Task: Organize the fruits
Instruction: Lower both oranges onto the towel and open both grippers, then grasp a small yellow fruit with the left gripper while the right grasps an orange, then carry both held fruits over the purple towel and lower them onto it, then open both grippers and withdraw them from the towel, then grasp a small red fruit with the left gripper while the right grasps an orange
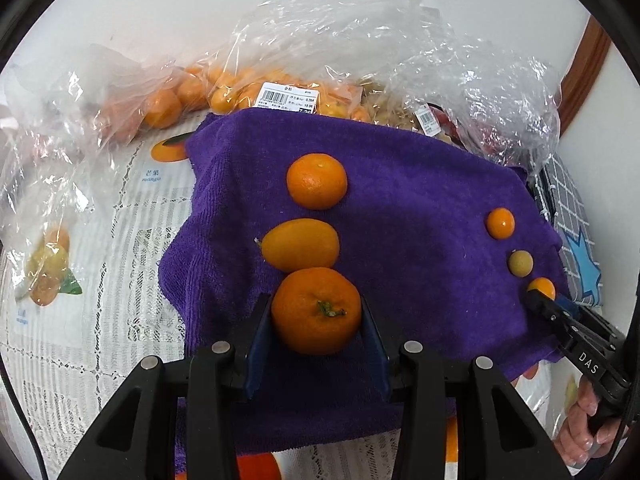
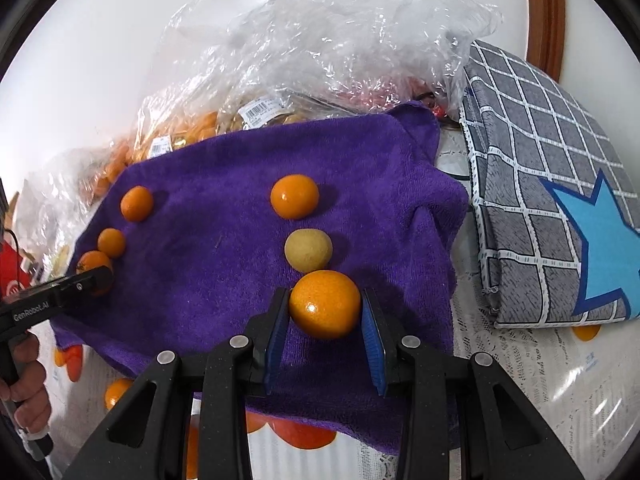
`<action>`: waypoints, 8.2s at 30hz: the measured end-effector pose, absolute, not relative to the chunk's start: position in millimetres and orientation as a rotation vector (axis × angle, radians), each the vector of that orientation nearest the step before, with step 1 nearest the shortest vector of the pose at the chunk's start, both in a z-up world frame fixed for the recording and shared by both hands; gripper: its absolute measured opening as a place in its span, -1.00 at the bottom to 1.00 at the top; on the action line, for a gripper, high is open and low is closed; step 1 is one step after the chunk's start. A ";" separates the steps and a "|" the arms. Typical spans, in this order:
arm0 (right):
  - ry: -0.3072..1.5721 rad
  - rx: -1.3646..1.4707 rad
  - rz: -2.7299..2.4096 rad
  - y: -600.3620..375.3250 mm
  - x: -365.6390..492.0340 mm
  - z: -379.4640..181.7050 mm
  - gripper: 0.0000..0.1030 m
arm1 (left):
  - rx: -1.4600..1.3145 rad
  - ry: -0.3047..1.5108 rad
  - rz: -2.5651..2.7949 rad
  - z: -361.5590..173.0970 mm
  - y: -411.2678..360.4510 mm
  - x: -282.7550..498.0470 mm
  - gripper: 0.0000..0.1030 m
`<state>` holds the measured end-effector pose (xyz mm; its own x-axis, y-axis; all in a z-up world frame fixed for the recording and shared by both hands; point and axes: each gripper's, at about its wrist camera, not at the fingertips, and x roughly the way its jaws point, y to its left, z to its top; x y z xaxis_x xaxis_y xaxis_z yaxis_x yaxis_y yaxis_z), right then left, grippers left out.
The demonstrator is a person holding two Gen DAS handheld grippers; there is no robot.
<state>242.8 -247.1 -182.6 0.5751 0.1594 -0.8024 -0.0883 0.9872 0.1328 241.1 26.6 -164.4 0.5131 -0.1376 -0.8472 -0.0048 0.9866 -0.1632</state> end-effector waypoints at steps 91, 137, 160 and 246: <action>0.914 0.017 0.310 -190.8 119.0 -175.0 -0.12 | -0.260 1.003 -0.167 -174.0 55.2 88.0 -0.55; 0.750 0.052 0.265 -227.9 155.1 -111.8 -0.19 | -0.247 0.916 -0.191 -99.1 32.3 169.4 -0.55; 0.832 0.038 0.318 -204.5 224.7 -151.8 -0.19 | -0.179 0.987 -0.196 -123.3 11.4 267.1 -0.55; 0.888 0.052 0.155 -260.9 65.1 -149.0 -0.04 | -0.193 1.031 -0.255 -170.5 -11.4 73.2 -0.58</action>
<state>65.1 -260.9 -149.0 0.6203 0.1561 -0.7687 -0.1132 0.9876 0.1092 73.2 -11.4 -170.5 0.4888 -0.2988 -0.8196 0.1181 0.9535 -0.2772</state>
